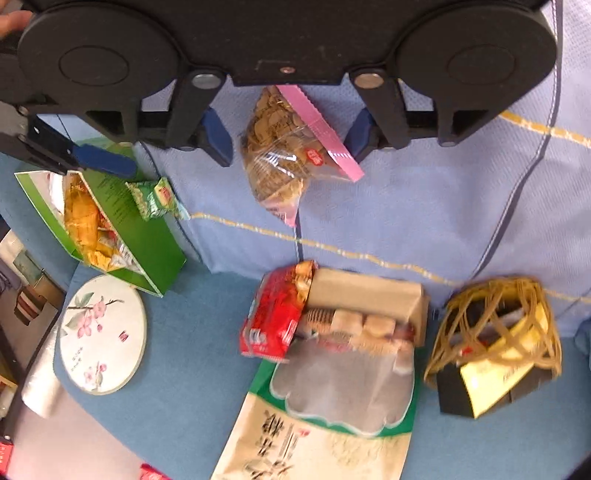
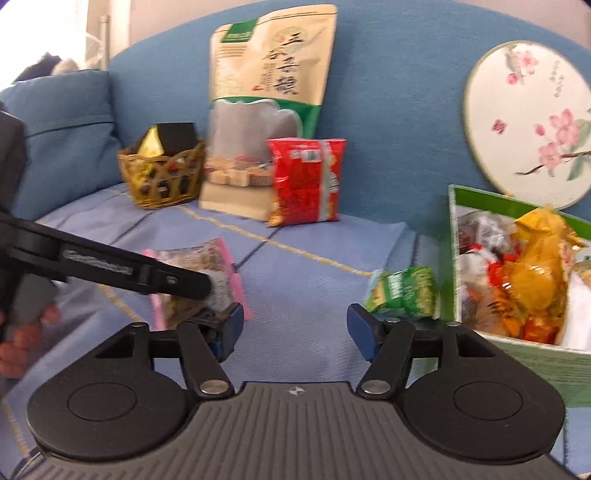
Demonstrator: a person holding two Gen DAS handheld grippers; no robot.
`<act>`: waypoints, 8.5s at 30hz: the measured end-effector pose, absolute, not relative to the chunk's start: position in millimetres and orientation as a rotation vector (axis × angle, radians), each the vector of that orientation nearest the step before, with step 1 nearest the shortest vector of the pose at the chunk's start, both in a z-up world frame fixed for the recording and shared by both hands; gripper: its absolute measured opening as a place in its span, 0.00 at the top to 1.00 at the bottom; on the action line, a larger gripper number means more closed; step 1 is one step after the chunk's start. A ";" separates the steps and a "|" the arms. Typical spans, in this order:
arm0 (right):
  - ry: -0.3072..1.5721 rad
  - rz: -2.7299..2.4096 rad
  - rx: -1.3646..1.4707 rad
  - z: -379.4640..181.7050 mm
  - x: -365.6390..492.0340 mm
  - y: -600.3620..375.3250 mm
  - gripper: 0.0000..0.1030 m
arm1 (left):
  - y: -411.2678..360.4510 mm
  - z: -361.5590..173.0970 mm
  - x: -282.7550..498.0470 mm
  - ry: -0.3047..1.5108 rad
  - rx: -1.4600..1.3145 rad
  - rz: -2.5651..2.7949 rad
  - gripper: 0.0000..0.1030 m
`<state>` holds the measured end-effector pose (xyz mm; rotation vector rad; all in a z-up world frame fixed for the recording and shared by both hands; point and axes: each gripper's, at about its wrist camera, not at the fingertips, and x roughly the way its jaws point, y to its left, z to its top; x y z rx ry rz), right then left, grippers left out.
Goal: Organize snacks
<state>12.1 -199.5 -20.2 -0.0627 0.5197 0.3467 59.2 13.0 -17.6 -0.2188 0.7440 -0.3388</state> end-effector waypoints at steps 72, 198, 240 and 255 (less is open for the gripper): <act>0.403 0.191 0.181 8.7 -16.9 -239.8 0.40 | -8.1 5.0 45.1 0.690 -0.172 -0.529 0.38; 0.697 0.514 0.122 -33.8 -14.8 -231.9 0.00 | -0.6 -24.8 36.7 0.902 -0.471 -0.579 0.25; 0.301 0.210 0.258 18.6 -35.9 -327.3 0.42 | -137.8 64.9 74.4 0.649 -0.254 -0.763 0.75; 0.190 -0.173 0.296 7.5 -11.4 -405.0 0.48 | -262.2 62.7 117.0 0.669 -0.172 -0.796 0.53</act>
